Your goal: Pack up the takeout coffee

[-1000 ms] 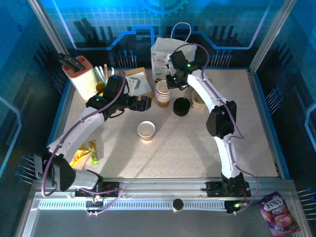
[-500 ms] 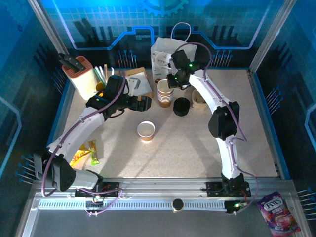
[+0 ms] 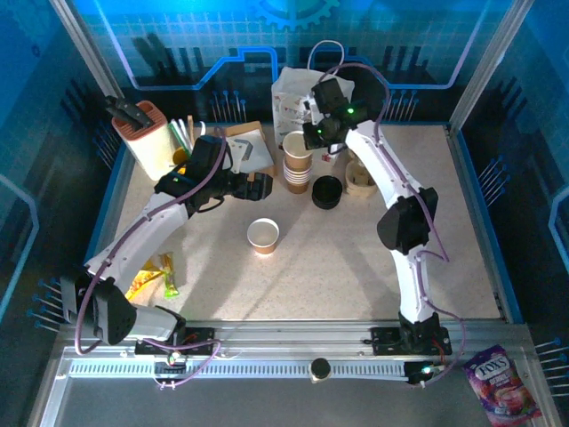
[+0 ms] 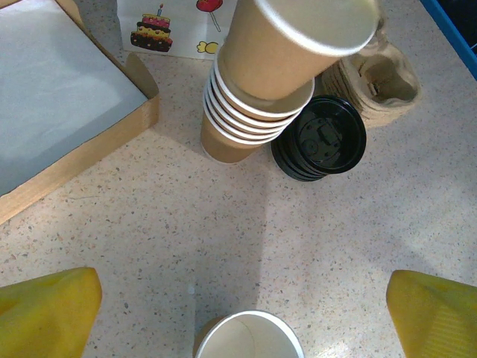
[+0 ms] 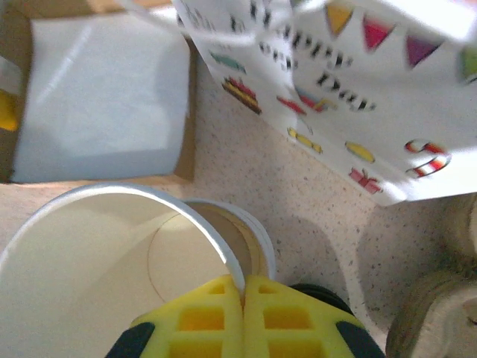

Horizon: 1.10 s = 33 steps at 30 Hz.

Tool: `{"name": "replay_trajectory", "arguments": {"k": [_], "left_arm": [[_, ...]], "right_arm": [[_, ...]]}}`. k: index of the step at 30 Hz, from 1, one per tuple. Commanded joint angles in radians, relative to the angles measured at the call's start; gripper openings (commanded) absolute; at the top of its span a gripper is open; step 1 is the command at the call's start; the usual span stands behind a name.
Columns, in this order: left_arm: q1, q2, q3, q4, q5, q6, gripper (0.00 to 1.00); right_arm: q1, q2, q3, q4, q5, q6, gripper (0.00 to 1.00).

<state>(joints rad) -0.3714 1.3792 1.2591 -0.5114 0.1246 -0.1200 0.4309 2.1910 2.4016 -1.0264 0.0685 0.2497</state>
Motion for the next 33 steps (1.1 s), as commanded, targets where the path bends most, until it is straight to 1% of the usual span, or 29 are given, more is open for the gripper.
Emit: {"name": "replay_trajectory", "arguments": {"k": [1, 3, 5, 6, 9, 12, 15, 18, 21, 23, 27, 33], "left_arm": [[-0.008, -0.023, 0.006, -0.009, -0.001, 0.019, 0.99], [-0.007, -0.041, 0.012, -0.009, 0.007, 0.005, 0.99], [-0.008, -0.059, 0.027, -0.009, 0.020, -0.014, 1.00], [-0.008, -0.070, 0.034, -0.006, 0.029, -0.030, 0.99], [-0.008, -0.101, 0.052, 0.015, 0.058, -0.101, 1.00], [-0.007, -0.119, 0.064, 0.052, 0.102, -0.191, 1.00], [-0.008, -0.113, 0.081, 0.061, 0.135, -0.259, 0.99], [-0.008, -0.105, 0.076, 0.052, 0.143, -0.273, 0.99], [-0.008, -0.103, 0.051, 0.048, 0.104, -0.245, 0.99], [-0.008, -0.108, 0.022, 0.061, 0.076, -0.224, 0.99], [-0.008, -0.133, -0.039, 0.108, 0.030, -0.190, 0.99], [-0.008, -0.154, -0.061, 0.120, 0.024, -0.160, 0.99]], "right_arm": [[-0.007, -0.141, 0.050, -0.039, -0.026, -0.013, 0.00], [-0.003, -0.205, -0.018, -0.034, -0.017, -0.022, 0.00], [0.004, -0.292, -0.151, 0.001, -0.003, -0.033, 0.00], [0.006, -0.352, -0.261, 0.031, 0.003, -0.037, 0.00], [0.010, -0.508, -0.508, 0.104, 0.014, -0.046, 0.00], [0.025, -0.661, -0.763, 0.184, -0.005, -0.054, 0.00], [0.057, -0.758, -0.967, 0.235, -0.003, -0.048, 0.00], [0.108, -0.812, -1.126, 0.291, 0.015, -0.026, 0.00], [0.151, -0.841, -1.243, 0.364, 0.021, -0.004, 0.00], [0.168, -0.839, -1.291, 0.399, 0.026, 0.009, 0.01], [0.193, -0.811, -1.345, 0.463, 0.050, 0.022, 0.01], [0.198, -0.754, -1.389, 0.529, 0.046, 0.020, 0.03]]}}
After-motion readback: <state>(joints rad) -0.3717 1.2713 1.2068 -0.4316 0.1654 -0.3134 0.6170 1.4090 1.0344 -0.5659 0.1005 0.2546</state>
